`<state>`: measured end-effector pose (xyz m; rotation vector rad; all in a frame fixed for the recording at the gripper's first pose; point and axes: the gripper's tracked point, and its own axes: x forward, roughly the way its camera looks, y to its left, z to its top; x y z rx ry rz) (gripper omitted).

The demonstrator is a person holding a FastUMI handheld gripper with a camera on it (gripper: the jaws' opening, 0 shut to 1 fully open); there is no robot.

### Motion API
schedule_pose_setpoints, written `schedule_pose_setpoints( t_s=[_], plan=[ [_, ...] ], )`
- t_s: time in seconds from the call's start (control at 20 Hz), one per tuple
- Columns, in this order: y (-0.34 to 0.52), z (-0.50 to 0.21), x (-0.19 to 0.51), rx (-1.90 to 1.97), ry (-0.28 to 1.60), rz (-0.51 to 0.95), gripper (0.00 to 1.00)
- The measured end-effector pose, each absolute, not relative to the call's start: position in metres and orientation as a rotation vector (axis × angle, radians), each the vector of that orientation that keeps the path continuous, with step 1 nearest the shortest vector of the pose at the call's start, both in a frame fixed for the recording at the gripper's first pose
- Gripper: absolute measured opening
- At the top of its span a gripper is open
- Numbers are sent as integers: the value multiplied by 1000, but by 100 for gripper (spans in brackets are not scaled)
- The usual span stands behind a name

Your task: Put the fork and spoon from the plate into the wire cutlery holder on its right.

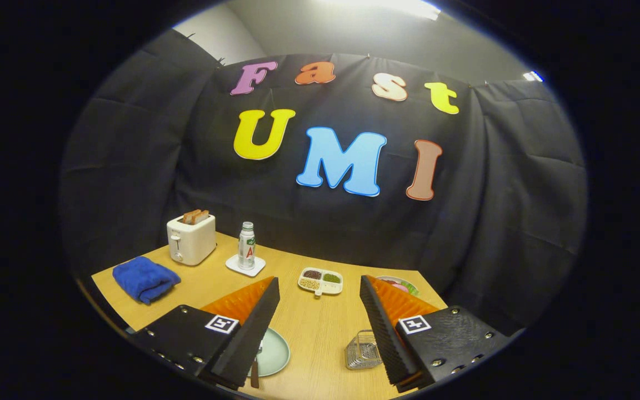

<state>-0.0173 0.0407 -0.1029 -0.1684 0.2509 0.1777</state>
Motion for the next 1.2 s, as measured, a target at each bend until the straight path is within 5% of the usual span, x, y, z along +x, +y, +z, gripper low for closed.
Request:
schedule_pose_setpoints(
  t_s=[0.25, 0.55, 1.15, 1.2],
  plan=[
    [63, -135, -19, -171, 326, 232, 89],
    [94, -223, -48, -210, 631, 381, 83],
    [97, -332, -78, -289, 999, 376, 78],
    [95, -335, -82, -308, 1026, 376, 71]
  ],
)
